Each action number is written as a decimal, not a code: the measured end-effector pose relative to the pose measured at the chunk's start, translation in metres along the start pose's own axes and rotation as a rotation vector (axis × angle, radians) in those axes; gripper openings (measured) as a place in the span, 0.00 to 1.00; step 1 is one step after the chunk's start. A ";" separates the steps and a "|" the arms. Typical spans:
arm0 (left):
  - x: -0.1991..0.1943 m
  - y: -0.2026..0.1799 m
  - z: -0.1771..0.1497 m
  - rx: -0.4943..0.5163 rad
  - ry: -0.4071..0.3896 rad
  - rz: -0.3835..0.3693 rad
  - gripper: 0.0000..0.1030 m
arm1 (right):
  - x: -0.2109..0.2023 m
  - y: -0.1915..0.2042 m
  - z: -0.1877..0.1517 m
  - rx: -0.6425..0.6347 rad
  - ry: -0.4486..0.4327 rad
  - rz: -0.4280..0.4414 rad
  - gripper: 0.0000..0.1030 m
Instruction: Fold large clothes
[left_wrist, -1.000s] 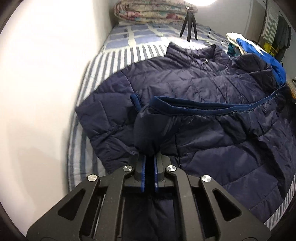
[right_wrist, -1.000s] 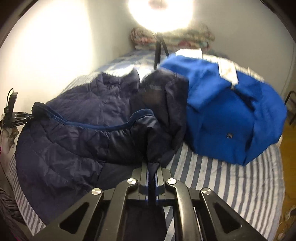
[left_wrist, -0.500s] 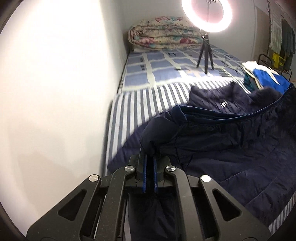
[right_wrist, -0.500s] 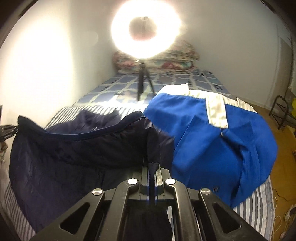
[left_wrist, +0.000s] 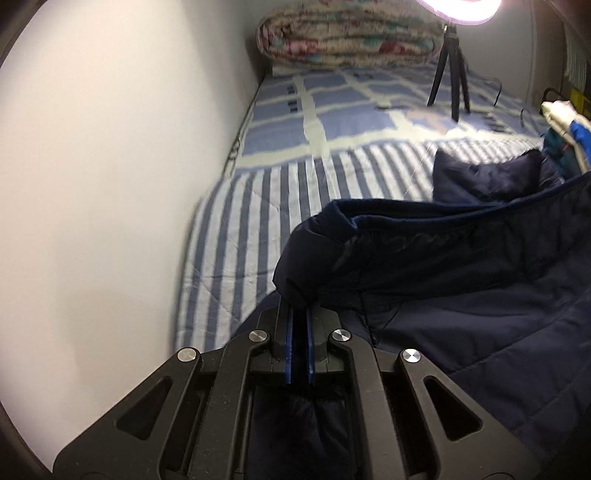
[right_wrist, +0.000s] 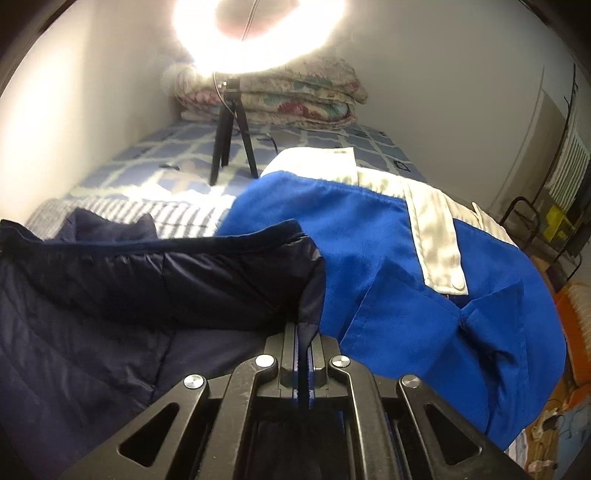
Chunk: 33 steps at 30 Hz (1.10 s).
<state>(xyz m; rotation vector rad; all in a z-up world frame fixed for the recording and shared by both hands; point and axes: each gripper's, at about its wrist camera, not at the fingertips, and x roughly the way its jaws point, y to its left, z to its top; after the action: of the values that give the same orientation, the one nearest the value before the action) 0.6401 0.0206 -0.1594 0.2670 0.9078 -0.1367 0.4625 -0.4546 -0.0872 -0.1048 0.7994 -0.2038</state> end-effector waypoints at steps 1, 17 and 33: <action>0.007 -0.002 0.000 0.001 0.015 0.008 0.08 | 0.002 0.002 -0.001 -0.010 0.007 -0.012 0.00; -0.099 -0.009 -0.005 -0.046 -0.097 -0.056 0.50 | -0.080 -0.033 -0.050 0.049 0.012 0.190 0.57; -0.074 -0.205 -0.063 0.251 -0.016 -0.125 0.50 | -0.067 -0.074 -0.202 0.441 0.278 0.614 0.70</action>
<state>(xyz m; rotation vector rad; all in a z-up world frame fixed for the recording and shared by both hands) 0.5003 -0.1575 -0.1720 0.4417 0.8916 -0.3693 0.2610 -0.5157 -0.1676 0.5916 1.0082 0.1955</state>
